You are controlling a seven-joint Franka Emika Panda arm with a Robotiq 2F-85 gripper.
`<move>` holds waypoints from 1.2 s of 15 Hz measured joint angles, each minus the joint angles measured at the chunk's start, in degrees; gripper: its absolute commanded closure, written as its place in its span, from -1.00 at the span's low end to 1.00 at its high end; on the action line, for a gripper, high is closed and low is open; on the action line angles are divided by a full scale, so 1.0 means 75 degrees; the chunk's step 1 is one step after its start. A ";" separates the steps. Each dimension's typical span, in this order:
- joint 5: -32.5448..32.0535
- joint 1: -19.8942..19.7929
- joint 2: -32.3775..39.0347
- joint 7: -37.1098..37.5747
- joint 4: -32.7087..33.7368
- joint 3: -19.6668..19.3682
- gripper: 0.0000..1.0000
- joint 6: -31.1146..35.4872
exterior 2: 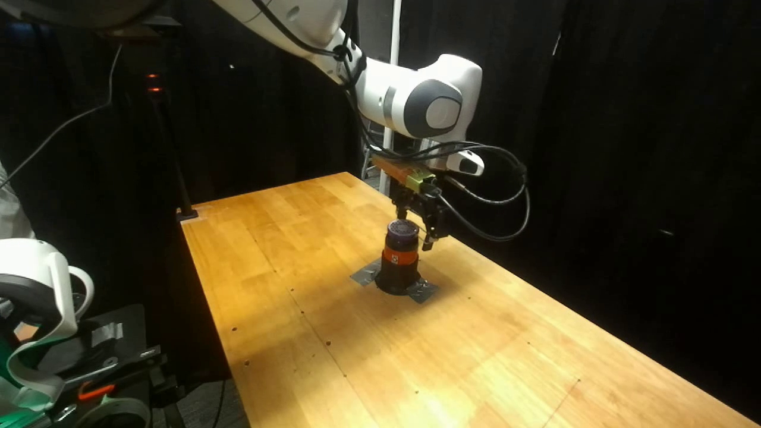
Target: Put the rubber band around the brown cup
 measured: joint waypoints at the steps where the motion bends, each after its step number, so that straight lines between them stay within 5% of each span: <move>1: 0.0009 -0.0014 0.0004 0.0000 -0.0032 0.0000 -1.00 0.0229; 8: 0.0034 -0.0138 0.0029 -0.0089 -0.0194 0.0029 -1.00 0.0664; 18: 0.0453 -0.0443 -0.0465 -0.0953 -0.0521 0.0288 -1.00 -0.1317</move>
